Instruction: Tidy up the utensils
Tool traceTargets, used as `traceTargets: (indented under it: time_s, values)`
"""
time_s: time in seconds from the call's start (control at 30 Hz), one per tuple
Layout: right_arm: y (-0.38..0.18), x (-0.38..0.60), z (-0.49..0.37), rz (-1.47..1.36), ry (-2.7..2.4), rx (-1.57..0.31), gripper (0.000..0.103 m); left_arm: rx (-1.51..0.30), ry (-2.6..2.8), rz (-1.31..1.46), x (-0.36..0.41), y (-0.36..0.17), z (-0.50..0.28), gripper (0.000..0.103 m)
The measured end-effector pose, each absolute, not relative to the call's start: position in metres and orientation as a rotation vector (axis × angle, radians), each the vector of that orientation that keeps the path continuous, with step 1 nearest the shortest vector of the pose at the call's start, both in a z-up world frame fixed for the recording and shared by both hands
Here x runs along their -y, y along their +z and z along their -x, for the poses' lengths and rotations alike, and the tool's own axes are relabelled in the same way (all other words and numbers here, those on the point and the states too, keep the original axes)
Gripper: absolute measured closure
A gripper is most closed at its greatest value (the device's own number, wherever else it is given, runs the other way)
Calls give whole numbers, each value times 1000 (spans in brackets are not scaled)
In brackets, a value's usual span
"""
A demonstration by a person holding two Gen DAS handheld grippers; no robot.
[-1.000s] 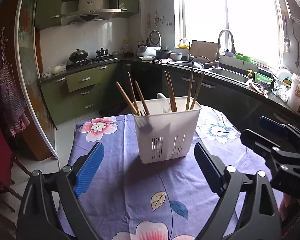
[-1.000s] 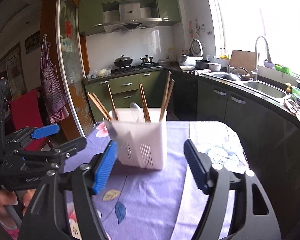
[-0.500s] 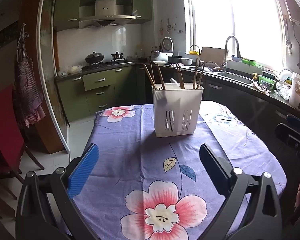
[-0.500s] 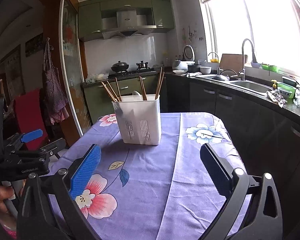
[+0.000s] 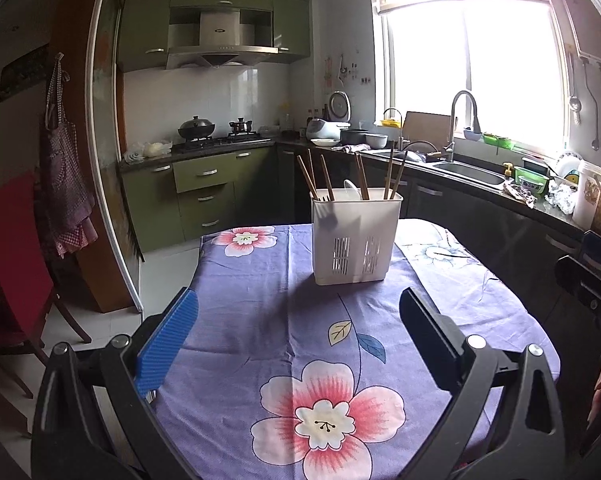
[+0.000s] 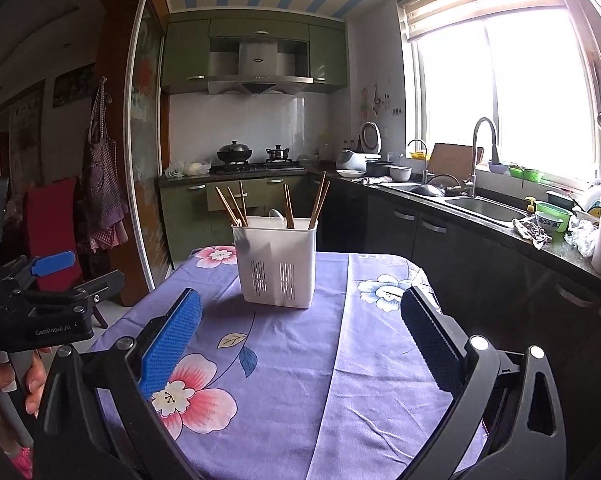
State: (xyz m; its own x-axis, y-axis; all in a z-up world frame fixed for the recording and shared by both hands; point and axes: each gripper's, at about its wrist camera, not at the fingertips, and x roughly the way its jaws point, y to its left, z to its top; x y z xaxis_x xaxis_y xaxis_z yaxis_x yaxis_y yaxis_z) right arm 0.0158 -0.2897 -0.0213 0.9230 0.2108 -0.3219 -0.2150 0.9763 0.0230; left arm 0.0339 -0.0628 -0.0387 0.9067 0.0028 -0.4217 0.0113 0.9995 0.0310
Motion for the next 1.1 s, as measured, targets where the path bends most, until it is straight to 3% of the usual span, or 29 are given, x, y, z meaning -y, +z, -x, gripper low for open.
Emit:
traceTargets:
  time_s: [1.1]
  values:
    - [-25,287,-23,5,232,-344,5,-430,-10,-17,60,-34,-31,7]
